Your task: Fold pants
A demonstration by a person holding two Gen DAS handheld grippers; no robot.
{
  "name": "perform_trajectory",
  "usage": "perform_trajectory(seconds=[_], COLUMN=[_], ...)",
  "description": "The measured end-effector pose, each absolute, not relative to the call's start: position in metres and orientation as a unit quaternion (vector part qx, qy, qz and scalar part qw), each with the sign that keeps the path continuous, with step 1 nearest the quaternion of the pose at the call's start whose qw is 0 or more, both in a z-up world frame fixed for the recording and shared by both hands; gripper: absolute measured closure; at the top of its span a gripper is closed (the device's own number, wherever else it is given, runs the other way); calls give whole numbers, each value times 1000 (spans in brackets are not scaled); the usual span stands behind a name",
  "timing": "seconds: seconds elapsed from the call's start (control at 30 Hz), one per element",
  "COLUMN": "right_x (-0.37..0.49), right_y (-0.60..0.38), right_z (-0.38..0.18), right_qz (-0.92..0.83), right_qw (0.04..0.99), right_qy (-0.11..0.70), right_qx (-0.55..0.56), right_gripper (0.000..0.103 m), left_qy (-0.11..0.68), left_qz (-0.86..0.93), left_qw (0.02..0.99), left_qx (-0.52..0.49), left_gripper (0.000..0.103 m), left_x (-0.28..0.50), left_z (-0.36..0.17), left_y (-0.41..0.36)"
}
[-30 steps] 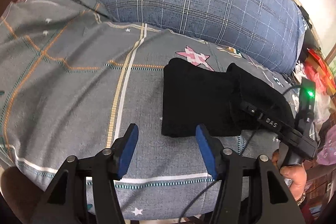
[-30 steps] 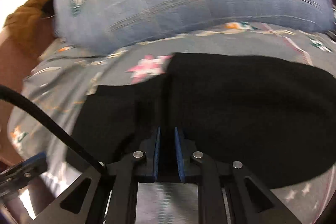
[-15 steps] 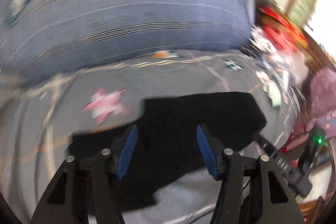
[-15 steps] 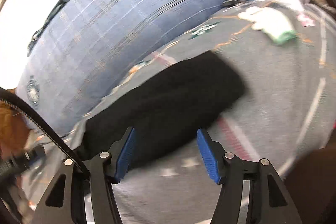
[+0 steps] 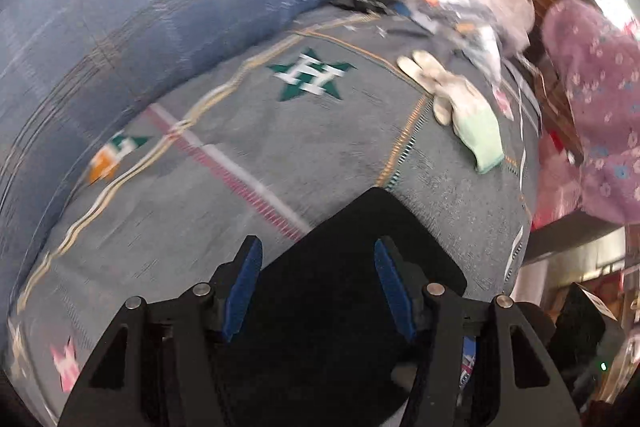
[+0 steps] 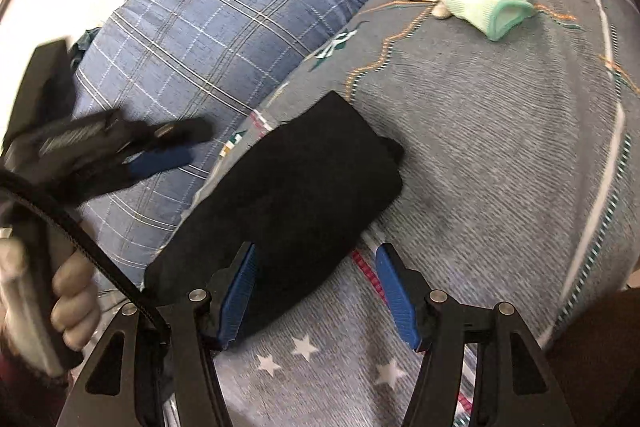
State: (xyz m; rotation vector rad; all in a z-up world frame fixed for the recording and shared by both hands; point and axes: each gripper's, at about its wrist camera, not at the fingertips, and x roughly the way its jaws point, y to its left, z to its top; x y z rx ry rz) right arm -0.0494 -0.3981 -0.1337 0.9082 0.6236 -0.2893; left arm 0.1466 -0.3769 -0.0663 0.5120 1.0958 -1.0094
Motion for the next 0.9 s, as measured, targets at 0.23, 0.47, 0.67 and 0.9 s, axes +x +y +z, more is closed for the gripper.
perform_trajectory(seconds=[0.23, 0.47, 0.67, 0.9], right_x=[-39, -34, -44, -52], right_y=[-403, -412, -425, -398], right_z=[-137, -141, -147, -101], right_qz=[-137, -136, -132, -101], right_qw=[845, 845, 823, 871], right_qy=[283, 269, 279, 261], right_qx=[432, 441, 477, 404], right_gripper=[37, 45, 85, 87], left_qy=[509, 490, 467, 432], left_qz=[-470, -484, -495, -511], left_qw=[669, 644, 663, 707], left_qx=[269, 332, 312, 230], left_gripper=[45, 79, 94, 94], left_x=[149, 125, 111, 105], left_z=[-102, -112, -83, -20], left_y=[-420, -454, -429, -363])
